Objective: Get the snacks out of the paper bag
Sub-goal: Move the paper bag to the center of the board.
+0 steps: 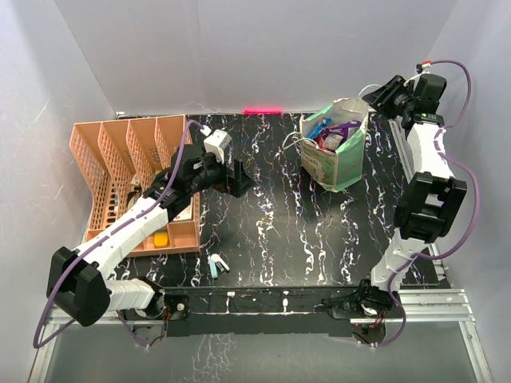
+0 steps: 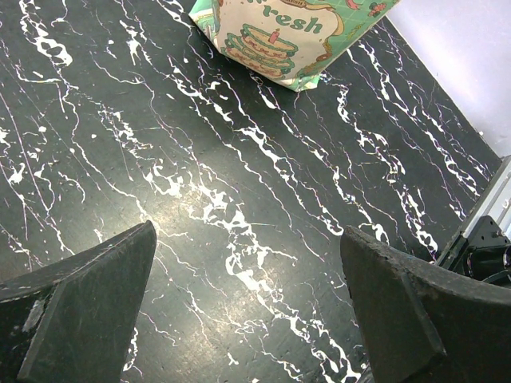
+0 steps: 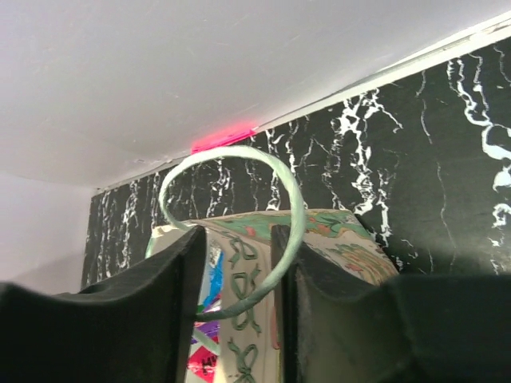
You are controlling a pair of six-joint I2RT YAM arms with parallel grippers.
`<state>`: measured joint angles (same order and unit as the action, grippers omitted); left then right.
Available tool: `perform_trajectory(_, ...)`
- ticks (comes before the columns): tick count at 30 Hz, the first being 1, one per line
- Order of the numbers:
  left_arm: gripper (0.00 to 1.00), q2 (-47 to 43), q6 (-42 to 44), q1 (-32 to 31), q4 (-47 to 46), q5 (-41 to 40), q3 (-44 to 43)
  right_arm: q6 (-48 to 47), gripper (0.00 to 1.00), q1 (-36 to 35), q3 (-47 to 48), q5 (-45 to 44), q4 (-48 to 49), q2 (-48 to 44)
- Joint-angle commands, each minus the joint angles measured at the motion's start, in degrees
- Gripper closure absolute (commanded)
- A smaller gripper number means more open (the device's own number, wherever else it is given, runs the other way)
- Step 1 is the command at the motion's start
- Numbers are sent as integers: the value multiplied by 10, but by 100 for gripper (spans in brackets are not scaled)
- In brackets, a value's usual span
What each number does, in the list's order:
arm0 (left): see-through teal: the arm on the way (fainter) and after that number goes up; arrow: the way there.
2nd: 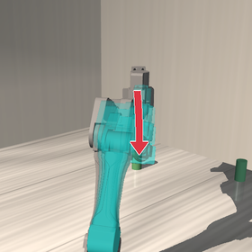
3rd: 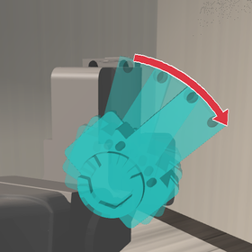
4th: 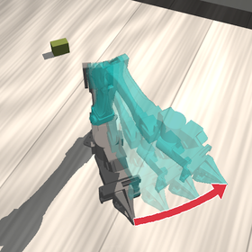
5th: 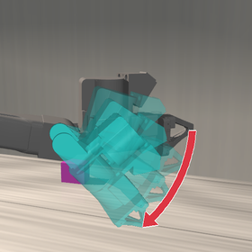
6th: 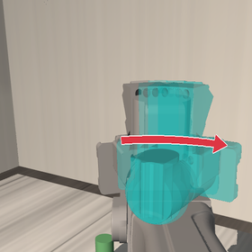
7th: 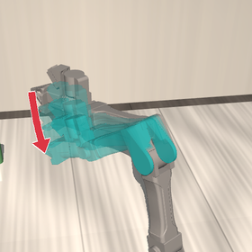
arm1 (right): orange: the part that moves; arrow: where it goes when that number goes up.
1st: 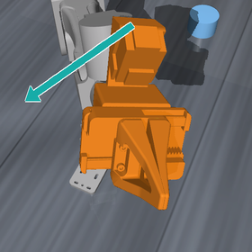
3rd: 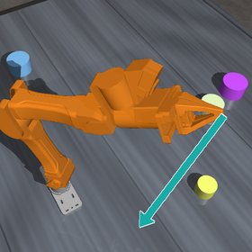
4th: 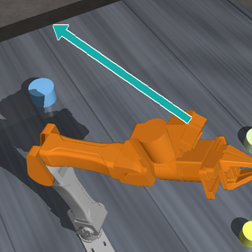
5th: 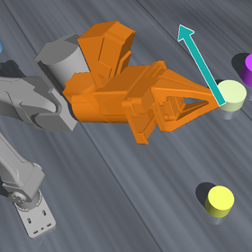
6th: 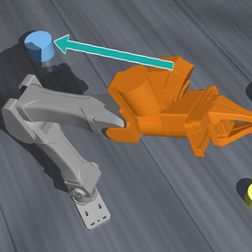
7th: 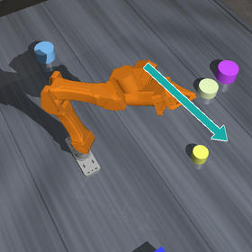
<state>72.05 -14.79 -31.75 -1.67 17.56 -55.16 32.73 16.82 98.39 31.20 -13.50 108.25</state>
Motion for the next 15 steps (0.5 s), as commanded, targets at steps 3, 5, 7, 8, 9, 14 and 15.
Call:
perform_trajectory(3, 2, 2, 3, -2, -6, 9, -12, 3, 68, 0, 16, 34, 76, -34)
perform_trajectory(5, 2, 3, 4, -2, -6, 9, -12, 5, 79, 1, 7, 40, 88, -48)
perform_trajectory(7, 2, 5, 3, -2, -6, 9, -12, 7, 86, 1, -2, 47, 95, -61)
perform_trajectory(8, 2, 6, 4, -2, -6, 9, -12, 7, 90, 1, -6, 49, 98, -70)
perform_trajectory(9, 2, 7, 3, -2, -6, 10, -12, 7, 92, 1, -12, 50, 103, -77)
perform_trajectory(14, 2, 14, 2, -2, -5, 12, -12, 19, 93, 3, -53, 54, 138, -139)
perform_trajectory(15, 2, 15, 2, -2, -5, 12, -13, 24, 93, 3, -61, 57, 141, -149)
